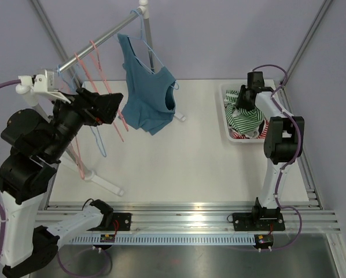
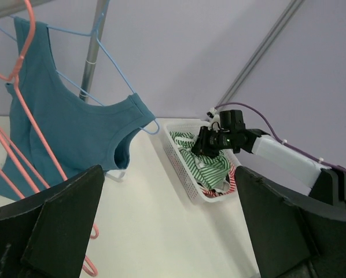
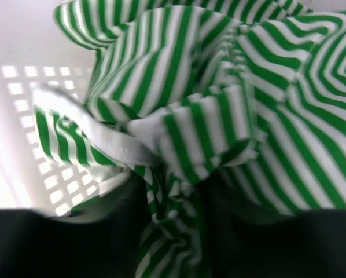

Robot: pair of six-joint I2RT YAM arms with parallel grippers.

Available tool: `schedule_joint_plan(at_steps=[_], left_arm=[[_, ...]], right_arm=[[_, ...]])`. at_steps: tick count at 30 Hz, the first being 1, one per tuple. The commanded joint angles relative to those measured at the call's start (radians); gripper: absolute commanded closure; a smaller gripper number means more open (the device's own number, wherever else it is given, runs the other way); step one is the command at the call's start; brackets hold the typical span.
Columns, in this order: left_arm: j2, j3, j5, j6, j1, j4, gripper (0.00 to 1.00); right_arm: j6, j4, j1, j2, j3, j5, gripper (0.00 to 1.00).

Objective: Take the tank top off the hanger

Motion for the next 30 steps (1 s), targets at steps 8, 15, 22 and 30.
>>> schedule_joint_plan(at_steps=[8, 15, 22, 30], left_arm=[[0.263, 0.216, -0.234, 0.034, -0.034, -0.020, 0.01], [0.430, 0.291, -0.387, 0.035, -0.086, 0.017, 0.01], [0.624, 0.399, -0.495, 0.025, -0.087, 0.055, 0.01], [0.828, 0.483, -0.621, 0.008, -0.083, 0.173, 0.04]], right_arm=[[-0.018, -0.235, -0.006, -0.160, 0.223, 0.102, 0.01], [-0.003, -0.310, -0.006, -0.298, 0.242, 0.034, 0.01], [0.033, -0.200, -0.006, -0.582, -0.006, -0.312, 0.01], [0.115, -0.027, -0.006, -0.916, -0.327, -0.631, 0.01]])
